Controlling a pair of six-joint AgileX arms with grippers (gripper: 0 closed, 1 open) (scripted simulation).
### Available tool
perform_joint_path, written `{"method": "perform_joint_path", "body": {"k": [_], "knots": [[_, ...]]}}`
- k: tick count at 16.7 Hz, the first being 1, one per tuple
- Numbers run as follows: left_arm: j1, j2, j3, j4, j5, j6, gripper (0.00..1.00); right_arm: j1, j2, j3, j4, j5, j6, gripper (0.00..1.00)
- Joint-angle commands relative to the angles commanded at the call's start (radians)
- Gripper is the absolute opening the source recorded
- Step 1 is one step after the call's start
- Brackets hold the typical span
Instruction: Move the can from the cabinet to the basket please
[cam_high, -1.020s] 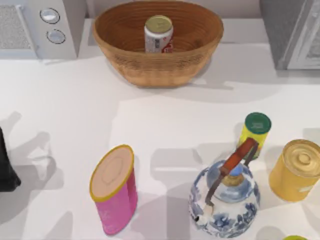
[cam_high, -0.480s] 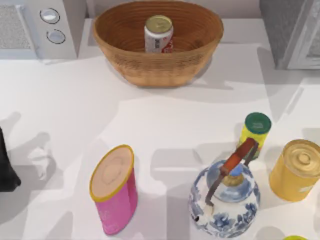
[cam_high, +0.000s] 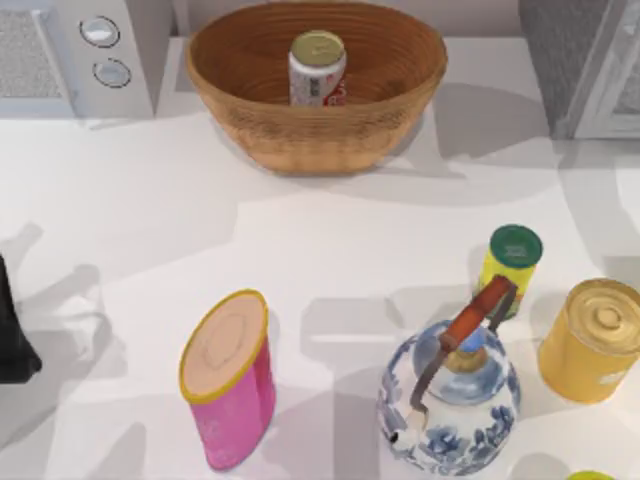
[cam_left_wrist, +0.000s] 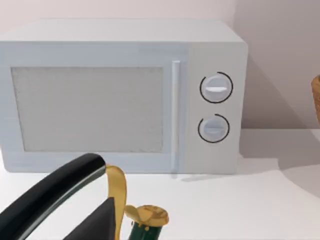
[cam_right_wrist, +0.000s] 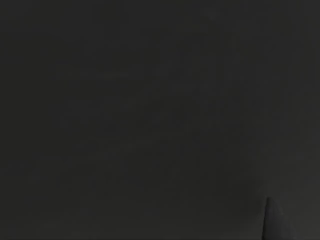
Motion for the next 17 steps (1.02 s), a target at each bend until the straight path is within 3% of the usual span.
{"method": "perform_joint_path", "body": {"k": [5, 11, 17], "knots": [[0.0, 0.0, 0.0, 0.0, 0.0, 0.0, 1.0, 0.194, -0.022, -0.025, -0.003, 0.193, -0.001, 1.0], [0.0, 0.0, 0.0, 0.0, 0.0, 0.0, 1.0, 0.179, -0.042, -0.015, -0.008, 0.215, -0.013, 1.0], [0.0, 0.0, 0.0, 0.0, 0.0, 0.0, 1.0, 0.104, 0.092, 0.078, 0.031, 0.143, -0.011, 1.0]]}}
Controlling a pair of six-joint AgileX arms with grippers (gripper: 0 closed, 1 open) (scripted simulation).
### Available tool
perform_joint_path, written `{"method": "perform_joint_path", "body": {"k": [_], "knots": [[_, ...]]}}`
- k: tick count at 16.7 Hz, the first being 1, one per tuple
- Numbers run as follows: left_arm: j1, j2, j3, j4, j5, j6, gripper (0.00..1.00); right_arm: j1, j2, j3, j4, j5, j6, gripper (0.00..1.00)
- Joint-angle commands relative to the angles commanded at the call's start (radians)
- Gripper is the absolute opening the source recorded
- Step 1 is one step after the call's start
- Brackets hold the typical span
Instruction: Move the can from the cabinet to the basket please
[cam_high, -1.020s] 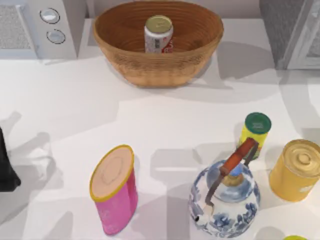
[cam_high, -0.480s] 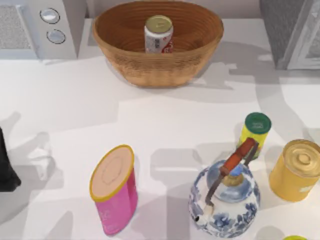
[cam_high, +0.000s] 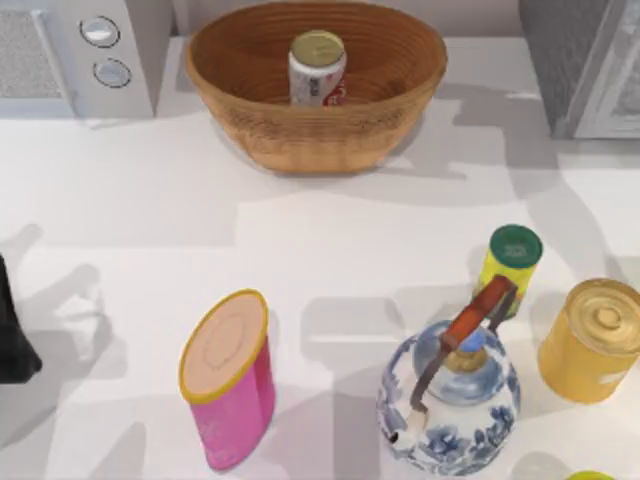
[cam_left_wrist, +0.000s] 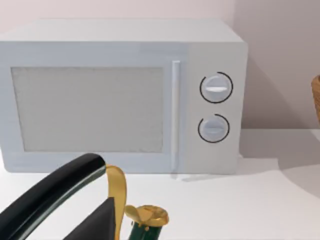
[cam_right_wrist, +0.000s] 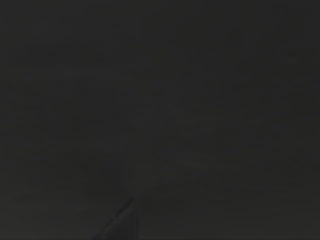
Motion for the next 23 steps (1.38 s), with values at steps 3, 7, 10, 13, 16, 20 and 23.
{"method": "perform_joint_path", "body": {"k": [3, 7, 10, 13, 16, 20, 23], "knots": [[0.0, 0.0, 0.0, 0.0, 0.0, 0.0, 1.0, -0.008, 0.014, 0.009, 0.004, -0.008, 0.001, 1.0], [0.0, 0.0, 0.0, 0.0, 0.0, 0.0, 1.0, -0.001, -0.015, -0.01, 0.006, -0.007, -0.001, 1.0], [0.0, 0.0, 0.0, 0.0, 0.0, 0.0, 1.0, -0.018, -0.09, -0.102, 0.029, -0.027, -0.002, 1.0], [0.0, 0.0, 0.0, 0.0, 0.0, 0.0, 1.0, -0.05, -0.222, -0.266, 0.067, -0.063, -0.004, 1.0], [0.0, 0.0, 0.0, 0.0, 0.0, 0.0, 1.0, -0.094, -0.394, -0.488, 0.115, -0.112, -0.005, 1.0], [0.0, 0.0, 0.0, 0.0, 0.0, 0.0, 1.0, -0.162, -0.669, -0.873, 0.193, -0.188, -0.006, 1.0], [0.0, 0.0, 0.0, 0.0, 0.0, 0.0, 1.0, -0.217, -0.893, -1.196, 0.255, -0.25, -0.007, 1.0]]}}
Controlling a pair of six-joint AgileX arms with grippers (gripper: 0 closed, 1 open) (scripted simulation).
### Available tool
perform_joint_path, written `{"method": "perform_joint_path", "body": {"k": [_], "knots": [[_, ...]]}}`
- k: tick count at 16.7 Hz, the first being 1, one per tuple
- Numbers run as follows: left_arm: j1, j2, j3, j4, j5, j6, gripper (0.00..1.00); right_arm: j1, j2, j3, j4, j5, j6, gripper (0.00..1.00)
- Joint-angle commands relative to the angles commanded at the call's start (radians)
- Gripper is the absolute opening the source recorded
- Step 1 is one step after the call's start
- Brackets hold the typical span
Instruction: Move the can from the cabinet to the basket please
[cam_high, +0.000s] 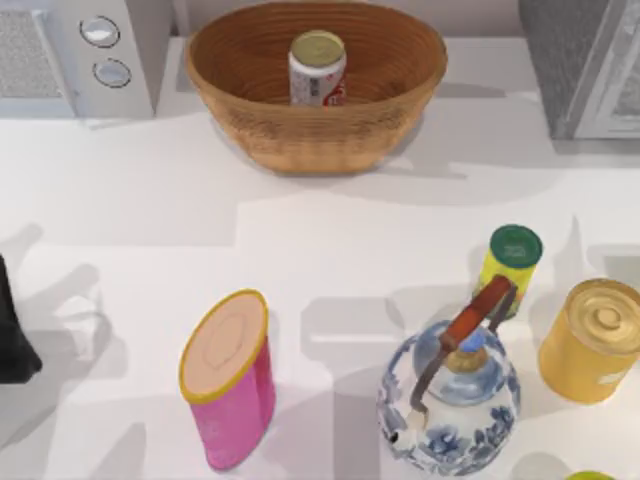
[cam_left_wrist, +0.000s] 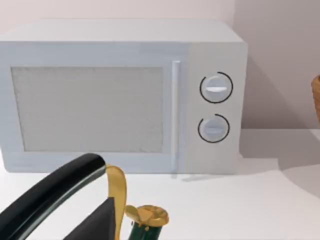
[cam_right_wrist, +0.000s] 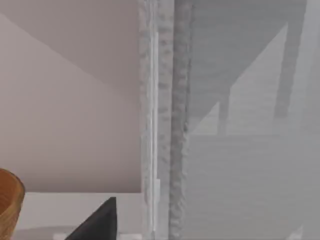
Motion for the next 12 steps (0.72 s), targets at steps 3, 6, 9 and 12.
{"method": "perform_joint_path", "body": {"k": [3, 6, 9, 12], "knots": [[0.0, 0.0, 0.0, 0.0, 0.0, 0.0, 1.0, -0.052, -0.214, -0.291, 0.06, -0.059, -0.001, 1.0], [0.0, 0.0, 0.0, 0.0, 0.0, 0.0, 1.0, -0.095, -0.389, -0.499, 0.11, -0.108, -0.002, 1.0], [0.0, 0.0, 0.0, 0.0, 0.0, 0.0, 1.0, -0.123, -0.495, -0.61, 0.141, -0.139, -0.002, 1.0], [0.0, 0.0, 0.0, 0.0, 0.0, 0.0, 1.0, -0.129, -0.516, -0.632, 0.148, -0.145, -0.002, 1.0]]}}
